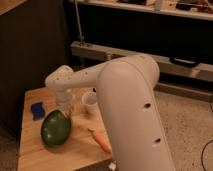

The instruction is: Drag the ceramic bowl in a circle

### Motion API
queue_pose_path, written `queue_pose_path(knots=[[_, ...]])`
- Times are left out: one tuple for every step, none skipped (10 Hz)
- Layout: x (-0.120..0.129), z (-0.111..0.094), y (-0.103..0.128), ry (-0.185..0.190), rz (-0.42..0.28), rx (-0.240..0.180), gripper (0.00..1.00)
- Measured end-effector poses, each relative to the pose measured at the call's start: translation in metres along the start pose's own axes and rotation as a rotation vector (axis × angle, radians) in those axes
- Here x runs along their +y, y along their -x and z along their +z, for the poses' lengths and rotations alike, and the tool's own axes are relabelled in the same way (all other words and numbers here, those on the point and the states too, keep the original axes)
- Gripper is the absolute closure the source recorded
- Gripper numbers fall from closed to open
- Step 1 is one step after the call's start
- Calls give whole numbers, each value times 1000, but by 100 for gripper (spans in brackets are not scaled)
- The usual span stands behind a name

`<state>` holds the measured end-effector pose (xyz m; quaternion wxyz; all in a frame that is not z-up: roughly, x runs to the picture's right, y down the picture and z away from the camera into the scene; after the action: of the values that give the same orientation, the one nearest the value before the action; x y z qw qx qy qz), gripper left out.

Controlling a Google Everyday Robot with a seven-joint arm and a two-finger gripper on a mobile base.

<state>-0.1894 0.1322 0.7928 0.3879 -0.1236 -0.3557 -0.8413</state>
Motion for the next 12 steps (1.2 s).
queue_pose_path(knots=[[20,4,15,1,40,-8,100],[37,8,30,-1,75,-14,100],[51,12,43,-2,101,-21,100],[63,17,60,-2,105,-31,100],[64,19,68,-3,87,-33,100],[58,19,75,-4,55,-35,100],[48,20,80,-2,22,-43,100],[30,22,86,-3,-22,-45,100],[15,23,91,-1,-51,-52,100],[-16,27,99,0,-108,-58,100],[-47,30,103,0,-168,-63,100],[-71,33,102,-2,-214,-67,100]])
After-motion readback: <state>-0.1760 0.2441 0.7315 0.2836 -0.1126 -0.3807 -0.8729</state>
